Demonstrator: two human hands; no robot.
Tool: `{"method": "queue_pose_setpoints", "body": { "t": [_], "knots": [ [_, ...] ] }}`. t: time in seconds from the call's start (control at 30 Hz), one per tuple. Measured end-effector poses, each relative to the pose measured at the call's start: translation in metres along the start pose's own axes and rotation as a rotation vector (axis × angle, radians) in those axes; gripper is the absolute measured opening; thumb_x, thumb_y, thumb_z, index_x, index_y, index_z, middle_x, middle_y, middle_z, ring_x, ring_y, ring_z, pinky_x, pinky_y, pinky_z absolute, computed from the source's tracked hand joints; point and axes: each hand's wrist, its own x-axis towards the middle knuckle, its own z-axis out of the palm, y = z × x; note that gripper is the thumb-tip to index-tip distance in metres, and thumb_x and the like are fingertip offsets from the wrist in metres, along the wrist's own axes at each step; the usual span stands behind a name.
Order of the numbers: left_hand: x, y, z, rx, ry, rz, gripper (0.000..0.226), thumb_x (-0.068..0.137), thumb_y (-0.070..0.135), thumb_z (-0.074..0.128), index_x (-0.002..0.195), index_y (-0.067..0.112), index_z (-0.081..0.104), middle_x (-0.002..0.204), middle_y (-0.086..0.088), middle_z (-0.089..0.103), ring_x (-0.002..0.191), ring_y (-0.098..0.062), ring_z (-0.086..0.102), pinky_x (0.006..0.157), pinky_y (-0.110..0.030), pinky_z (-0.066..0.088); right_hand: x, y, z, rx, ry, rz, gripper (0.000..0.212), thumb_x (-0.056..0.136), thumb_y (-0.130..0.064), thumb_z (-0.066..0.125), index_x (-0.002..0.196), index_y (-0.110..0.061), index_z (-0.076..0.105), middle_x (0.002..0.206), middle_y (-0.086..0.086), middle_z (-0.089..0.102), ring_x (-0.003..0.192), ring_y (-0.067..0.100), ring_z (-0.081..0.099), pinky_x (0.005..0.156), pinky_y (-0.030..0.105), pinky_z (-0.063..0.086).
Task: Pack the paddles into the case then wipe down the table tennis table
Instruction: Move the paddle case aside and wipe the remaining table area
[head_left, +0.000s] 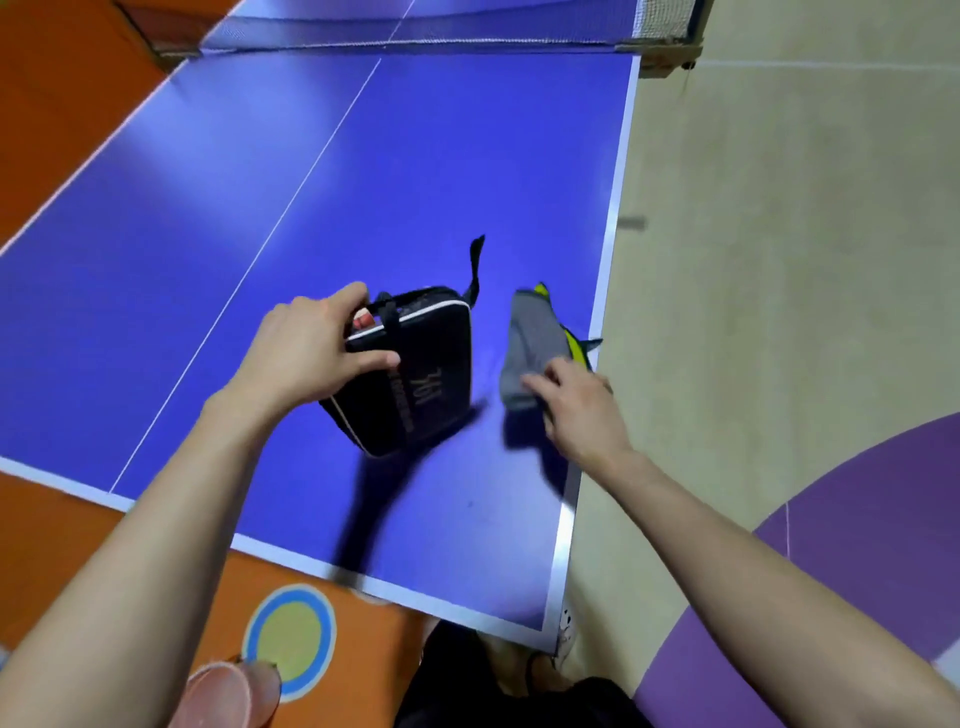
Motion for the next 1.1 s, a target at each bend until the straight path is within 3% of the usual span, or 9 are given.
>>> {"method": "queue_pose_setpoints", "body": {
  "t": [0.07,0.13,0.3,0.4,0.47,0.57,0.73,0.97,1.1],
  "knots": [
    [0.002,-0.009,0.004,-0.039,0.101,-0.056,0.053,0.087,0.057,0.080,0.107,0.023,0.045,0.087,-0.002,0.068,0.081,-0.042,0.059,0.074,-0.050,0.052,-0.017,-0.013,0.028,-0.014,-0.427,-0.047,0.025,0.097,-0.025,0.070,0.122,-0.019,0.074,0.120,0.007,0.056,0.111,0.035,0.063,0.078,0.038,0.046],
    [0.004,-0.019,0.014,-0.015,0.196,-0.071,0.049,0.091,0.050,0.079,0.106,0.021,0.042,0.091,-0.001,0.069,0.081,-0.043,0.060,0.072,-0.050,0.051,-0.016,-0.019,0.042,0.050,-0.563,0.052,0.026,0.101,-0.041,0.067,0.111,-0.018,0.077,0.121,0.004,0.059,0.117,0.031,0.063,0.079,0.034,0.042],
    [0.017,-0.046,0.034,0.043,0.306,-0.087,0.041,0.097,0.043,0.074,0.113,0.020,0.044,0.094,0.002,0.067,0.082,-0.044,0.062,0.069,-0.050,0.049,0.029,-0.018,0.064,0.062,-0.133,0.190,0.038,0.105,-0.042,0.061,0.134,-0.017,0.067,0.139,0.005,0.060,0.138,0.028,0.051,0.106,0.039,0.049],
    [0.037,-0.062,0.046,0.063,0.339,-0.060,0.038,0.098,0.041,0.072,0.114,0.019,0.045,0.093,-0.001,0.067,0.076,-0.045,0.061,0.065,-0.050,0.049,0.033,-0.012,0.103,-0.038,-0.189,0.142,0.071,0.108,-0.063,0.045,0.169,-0.029,0.037,0.179,0.009,0.024,0.168,0.028,0.015,0.134,0.053,0.021],
    [0.056,-0.072,0.056,0.096,0.355,-0.029,0.035,0.100,0.040,0.069,0.110,0.018,0.044,0.093,-0.004,0.066,0.069,-0.045,0.059,0.060,-0.050,0.048,0.011,-0.021,0.131,-0.099,-0.218,0.185,0.075,0.112,-0.067,0.027,0.175,-0.029,0.016,0.183,0.009,0.002,0.170,0.026,-0.003,0.136,0.056,0.008],
    [0.085,-0.086,0.073,0.166,0.359,0.081,0.034,0.103,0.038,0.068,0.108,0.014,0.044,0.096,-0.010,0.061,0.061,-0.043,0.056,0.052,-0.045,0.040,-0.038,-0.058,0.153,-0.077,-0.160,0.270,0.074,0.113,-0.062,0.030,0.175,-0.025,0.015,0.183,0.012,0.001,0.170,0.028,-0.003,0.135,0.060,0.012],
    [0.104,-0.120,0.091,0.108,0.400,0.222,0.023,0.102,0.023,0.071,0.113,0.012,0.054,0.150,-0.002,0.063,0.102,-0.038,0.074,0.051,-0.036,0.033,-0.037,-0.054,0.148,-0.150,-0.183,0.237,0.071,0.112,-0.061,0.035,0.175,-0.031,0.019,0.184,0.005,0.003,0.170,0.022,-0.001,0.134,0.059,0.017],
    [0.126,-0.153,0.115,0.151,0.458,0.552,0.015,0.110,0.016,0.060,0.120,0.012,0.069,0.134,-0.001,0.074,0.128,-0.025,0.069,0.057,-0.038,0.051,0.157,0.043,0.141,-0.156,-0.004,0.629,0.073,0.109,-0.064,0.022,0.174,-0.030,0.024,0.183,0.010,0.012,0.170,0.027,0.008,0.134,0.060,0.009],
    [0.124,-0.159,0.135,0.139,0.471,0.561,0.026,0.103,0.006,0.063,0.127,0.015,0.072,0.129,0.003,0.077,0.126,-0.021,0.071,0.057,-0.037,0.048,0.149,0.010,0.147,-0.173,0.000,0.587,0.076,0.106,-0.066,0.031,0.175,-0.037,0.016,0.181,0.022,0.002,0.169,0.039,0.001,0.131,0.069,0.006]
  ]
}}
